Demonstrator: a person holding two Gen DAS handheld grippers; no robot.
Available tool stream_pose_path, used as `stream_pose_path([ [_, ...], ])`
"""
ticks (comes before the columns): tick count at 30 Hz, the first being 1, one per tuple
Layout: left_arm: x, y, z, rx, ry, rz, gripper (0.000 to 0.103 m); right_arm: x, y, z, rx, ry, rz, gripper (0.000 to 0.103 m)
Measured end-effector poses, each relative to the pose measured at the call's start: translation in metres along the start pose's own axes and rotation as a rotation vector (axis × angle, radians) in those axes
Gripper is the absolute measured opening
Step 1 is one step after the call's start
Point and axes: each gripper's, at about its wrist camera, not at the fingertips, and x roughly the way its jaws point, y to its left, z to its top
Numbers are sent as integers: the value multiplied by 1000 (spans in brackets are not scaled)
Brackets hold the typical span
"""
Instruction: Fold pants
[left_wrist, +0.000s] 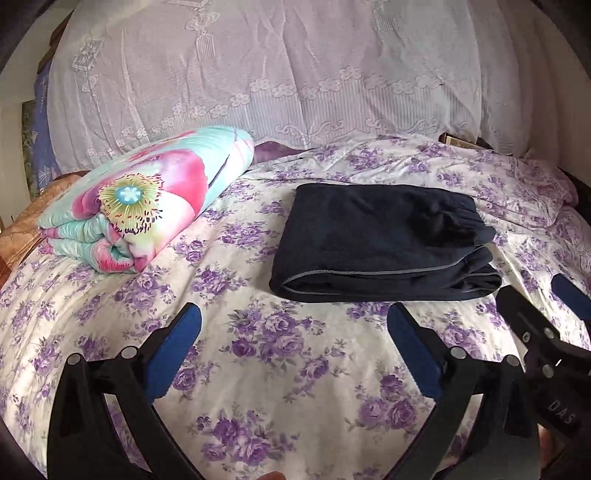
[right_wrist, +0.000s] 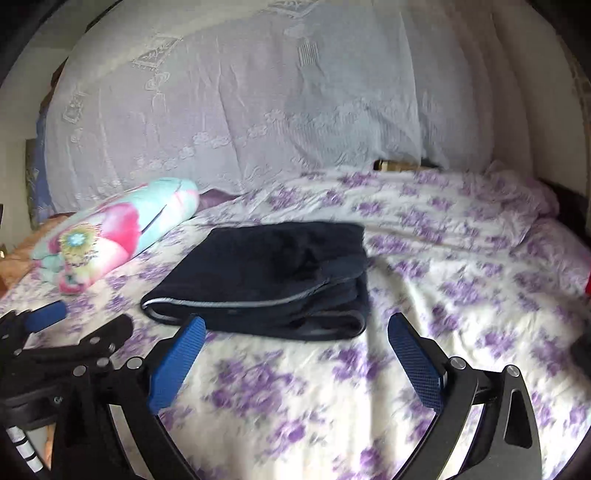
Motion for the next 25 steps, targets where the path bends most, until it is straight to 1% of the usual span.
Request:
stream_pose_path([
  [4,7,2,4,-13,23,-27,98,14,-14,-1,94,54,18,100],
  [8,10,10,6,-56,21,-87,98,22,-12,-3,100,85,30,100],
  [9,9,10,6,-54,7,-74,98,24,-9,-3,89,89,37,100],
  [10,8,8,6,-41,-7,-45,98,26,-7,-4,76,93,41,100],
  [12,4,0,5,7,-43,39,98,25,-2,-4,52,88,37,100],
  [13,3,-3,4,20,-55,68,98,24,1,-4,41,80,35,100],
  [14,2,-4,4,30,-60,78,98,22,3,-4,32,71,31,100],
  [16,2,-6,4,32,-54,58,98,20,6,-4,15,60,23,100],
  [19,4,-4,4,17,-36,61,98,19,9,-3,0,60,16,100],
  [23,8,1,2,-13,-11,23,98,19,9,-3,-3,62,15,100],
  [25,9,1,1,-18,-10,18,98,19,9,-3,-2,60,15,100],
])
